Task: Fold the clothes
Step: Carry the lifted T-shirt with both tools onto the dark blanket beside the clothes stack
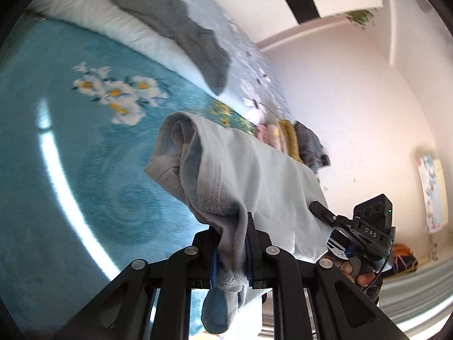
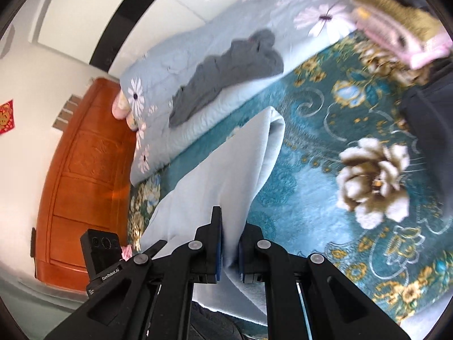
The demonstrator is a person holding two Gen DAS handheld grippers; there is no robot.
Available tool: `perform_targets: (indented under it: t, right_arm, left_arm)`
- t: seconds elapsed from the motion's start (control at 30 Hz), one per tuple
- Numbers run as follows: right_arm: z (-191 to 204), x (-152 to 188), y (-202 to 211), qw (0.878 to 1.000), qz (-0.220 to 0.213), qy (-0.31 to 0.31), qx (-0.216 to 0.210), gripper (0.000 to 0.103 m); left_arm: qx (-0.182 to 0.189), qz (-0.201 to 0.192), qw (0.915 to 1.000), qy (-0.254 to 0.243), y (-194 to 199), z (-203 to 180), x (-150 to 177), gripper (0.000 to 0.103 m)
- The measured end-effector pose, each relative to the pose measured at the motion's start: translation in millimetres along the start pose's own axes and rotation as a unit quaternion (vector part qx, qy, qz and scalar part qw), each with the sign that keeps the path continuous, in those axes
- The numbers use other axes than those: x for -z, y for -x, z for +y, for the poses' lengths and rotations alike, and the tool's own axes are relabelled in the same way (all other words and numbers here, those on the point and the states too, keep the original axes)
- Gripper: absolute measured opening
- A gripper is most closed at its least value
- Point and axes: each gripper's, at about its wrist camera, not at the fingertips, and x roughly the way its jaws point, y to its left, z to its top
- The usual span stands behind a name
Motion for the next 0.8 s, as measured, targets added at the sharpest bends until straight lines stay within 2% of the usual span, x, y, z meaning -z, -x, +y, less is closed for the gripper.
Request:
perform_targets:
  t: [0.23, 0.33, 0.37, 0.47, 0.57, 0.8]
  right_arm:
    - [-6.2, 9.3, 68.4, 0.998, -0.055, -0.010, 0.012, 0.009]
    - [-16.3, 8.1, 91.2, 0.997, -0.074, -0.017, 0.012, 0.009]
    - [-22.5, 6.4, 97.9, 0.997, -0.080, -0.020, 0.009, 0.009]
    - [-44.1, 0.0, 120.0, 0.995, -0.098, -0.028, -0.004, 0.009]
    - [-70.0, -11.2, 135.9, 0.994, -0.104, -0.034, -0.010, 0.009]
    - [-149.9, -56.7, 150.7, 0.995, -0.089, -0.051, -0.014, 0.009]
  left_arm:
    - [0.029, 0.026, 0.9978, -0.053, -7.9, -60.4, 8.6, 0.015]
    - [0.075, 0.035, 0.9963, -0.022, -18.1, -79.1, 10.0, 0.015]
    - [0.075, 0.035, 0.9962, -0.028, -22.6, -89.7, 10.1, 0.015]
    - [0.044, 0.038, 0.9957, -0.072, -40.9, -125.6, 13.1, 0.015]
    - [0.037, 0.053, 0.9944, -0.084, -67.5, -148.7, 13.3, 0.015]
    - [-0.010, 0.097, 0.9899, -0.103, -155.6, -179.4, 12.3, 0.015]
